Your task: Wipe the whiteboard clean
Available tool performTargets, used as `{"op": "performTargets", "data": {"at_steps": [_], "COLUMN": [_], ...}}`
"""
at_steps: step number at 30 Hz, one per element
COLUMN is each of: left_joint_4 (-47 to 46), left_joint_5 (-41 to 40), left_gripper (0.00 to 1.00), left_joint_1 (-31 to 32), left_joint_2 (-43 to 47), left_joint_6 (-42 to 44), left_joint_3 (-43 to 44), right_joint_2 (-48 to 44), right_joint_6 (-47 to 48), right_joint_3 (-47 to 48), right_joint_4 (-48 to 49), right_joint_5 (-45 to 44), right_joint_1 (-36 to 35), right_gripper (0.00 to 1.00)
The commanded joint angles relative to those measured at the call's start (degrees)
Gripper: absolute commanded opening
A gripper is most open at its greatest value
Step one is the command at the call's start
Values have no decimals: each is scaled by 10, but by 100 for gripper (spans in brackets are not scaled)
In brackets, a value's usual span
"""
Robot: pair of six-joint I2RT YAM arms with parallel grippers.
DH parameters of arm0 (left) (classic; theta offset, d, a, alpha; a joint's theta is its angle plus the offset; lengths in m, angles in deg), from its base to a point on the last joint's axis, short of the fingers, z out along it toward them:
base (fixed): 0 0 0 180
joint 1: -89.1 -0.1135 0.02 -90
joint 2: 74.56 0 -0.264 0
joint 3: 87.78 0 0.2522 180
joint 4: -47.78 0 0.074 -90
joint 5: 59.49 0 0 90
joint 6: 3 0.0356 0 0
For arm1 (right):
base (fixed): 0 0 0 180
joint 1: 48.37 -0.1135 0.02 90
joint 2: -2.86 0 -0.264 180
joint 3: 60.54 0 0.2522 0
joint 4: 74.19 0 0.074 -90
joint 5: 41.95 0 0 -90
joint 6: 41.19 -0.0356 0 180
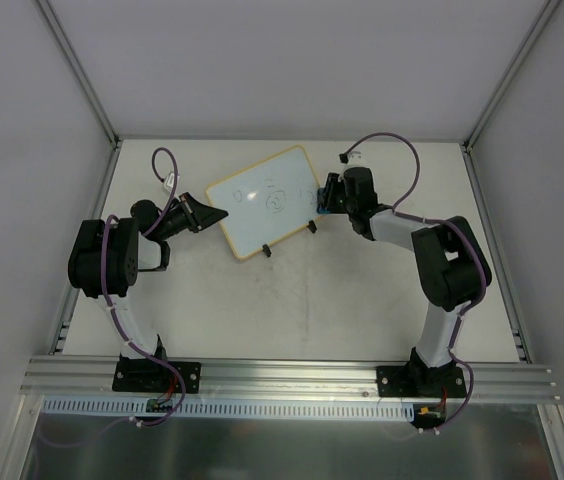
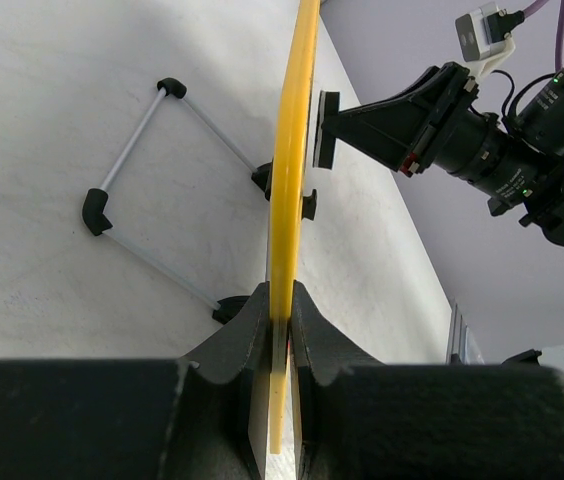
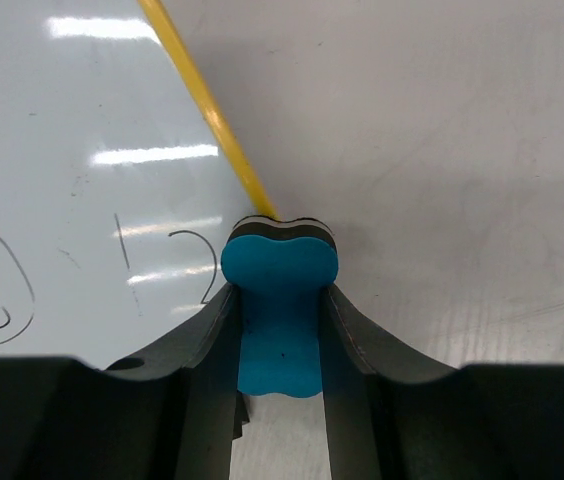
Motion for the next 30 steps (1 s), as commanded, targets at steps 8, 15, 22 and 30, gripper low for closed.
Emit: {"op": "performTargets", "data": {"at_steps": [8, 15, 22, 30], "left_joint_4": [-205, -205, -205, -205], "left_joint_5": [18, 18, 18, 18], "left_gripper": [0, 0, 0, 0], "left_joint_1": [5, 5, 5, 5], "left_joint_2": [12, 10, 12, 14], "left_joint_6": [10, 11, 12, 14], "left_joint_3": [-4, -4, -5, -8], "right_joint_2": [2, 21, 35, 36], "right_joint_6": [-1, -11, -2, 14], "right_joint_3": [24, 40, 67, 85], "right_joint_4": [18, 20, 14, -24], "right_joint_5": [36, 73, 83, 47], "right_joint_1": [-23, -42, -85, -92], "right_gripper": [0, 0, 0, 0]}}
